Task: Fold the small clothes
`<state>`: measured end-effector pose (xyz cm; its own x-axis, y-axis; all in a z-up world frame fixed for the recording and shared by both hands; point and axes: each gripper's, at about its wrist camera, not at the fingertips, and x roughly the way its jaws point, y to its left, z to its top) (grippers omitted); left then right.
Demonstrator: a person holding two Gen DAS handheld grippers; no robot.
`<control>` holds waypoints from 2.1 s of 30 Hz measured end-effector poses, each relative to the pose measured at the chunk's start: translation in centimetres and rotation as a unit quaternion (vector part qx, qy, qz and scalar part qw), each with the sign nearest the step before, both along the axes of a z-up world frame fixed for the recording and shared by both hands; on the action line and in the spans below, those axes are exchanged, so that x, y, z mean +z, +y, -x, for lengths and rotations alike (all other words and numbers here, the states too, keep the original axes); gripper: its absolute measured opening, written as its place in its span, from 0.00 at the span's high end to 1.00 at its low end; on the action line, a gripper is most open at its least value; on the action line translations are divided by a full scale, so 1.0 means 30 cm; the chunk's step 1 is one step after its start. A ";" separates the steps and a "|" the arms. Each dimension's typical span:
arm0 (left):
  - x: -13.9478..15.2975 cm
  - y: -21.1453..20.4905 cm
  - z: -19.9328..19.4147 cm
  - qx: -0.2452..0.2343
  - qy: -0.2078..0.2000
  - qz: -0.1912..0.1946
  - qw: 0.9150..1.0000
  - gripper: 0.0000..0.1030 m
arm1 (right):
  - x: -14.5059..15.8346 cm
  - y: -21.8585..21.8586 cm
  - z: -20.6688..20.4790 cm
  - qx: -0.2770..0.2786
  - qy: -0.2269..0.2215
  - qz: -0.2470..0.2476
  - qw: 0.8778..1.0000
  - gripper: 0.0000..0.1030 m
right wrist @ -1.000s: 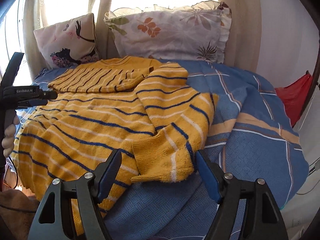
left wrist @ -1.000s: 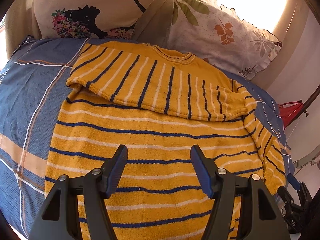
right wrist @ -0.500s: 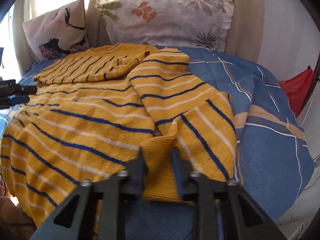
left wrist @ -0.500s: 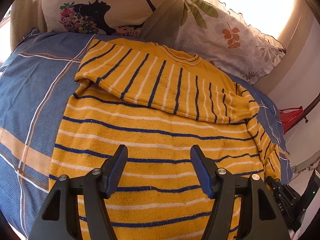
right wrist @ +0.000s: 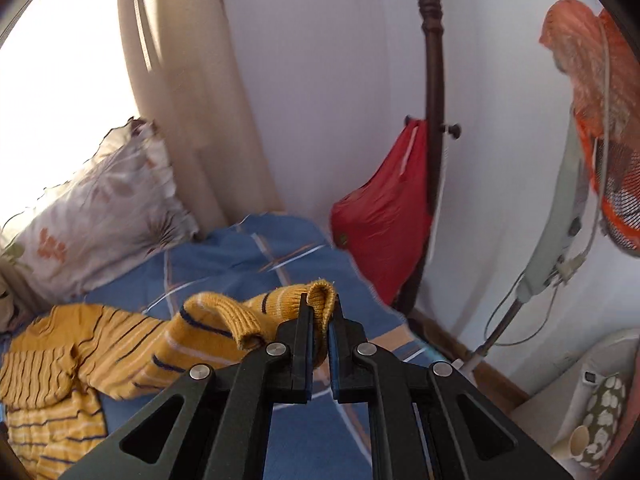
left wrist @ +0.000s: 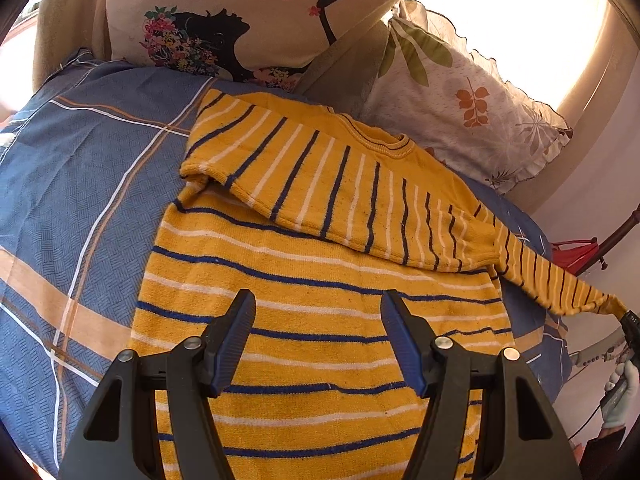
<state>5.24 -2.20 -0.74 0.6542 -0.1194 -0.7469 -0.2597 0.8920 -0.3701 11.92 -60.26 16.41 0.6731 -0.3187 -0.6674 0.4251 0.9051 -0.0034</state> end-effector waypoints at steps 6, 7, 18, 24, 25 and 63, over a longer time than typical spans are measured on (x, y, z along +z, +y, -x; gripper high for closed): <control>0.021 0.077 0.024 0.025 -0.012 0.005 1.000 0.38 | 0.072 0.147 -0.082 0.052 -0.007 -0.006 0.999 0.94; 0.022 0.092 0.028 0.030 -0.014 0.007 0.999 0.38 | 0.072 0.203 -0.099 0.076 -0.006 -0.021 0.997 0.94; 0.010 0.307 0.140 0.096 -0.020 0.018 0.995 0.38 | -0.048 1.108 -0.370 0.363 0.042 -0.177 0.914 0.94; -0.025 0.441 0.218 0.147 -0.009 0.030 0.989 0.38 | -0.199 1.590 -0.450 0.450 0.095 -0.206 0.864 0.94; -0.028 0.455 0.228 0.152 -0.009 0.030 0.988 0.38 | -0.235 1.652 -0.463 0.456 0.105 -0.202 0.860 0.94; -0.125 0.279 0.152 0.083 0.029 0.037 0.995 0.38 | -0.486 0.868 -0.234 0.313 0.132 -0.255 0.905 0.32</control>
<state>0.69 6.16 -4.48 0.6249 -0.0707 -0.7775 -0.4238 0.8057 -0.4138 18.93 -34.22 1.84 0.4116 0.4647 -0.7840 -0.1261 0.8810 0.4560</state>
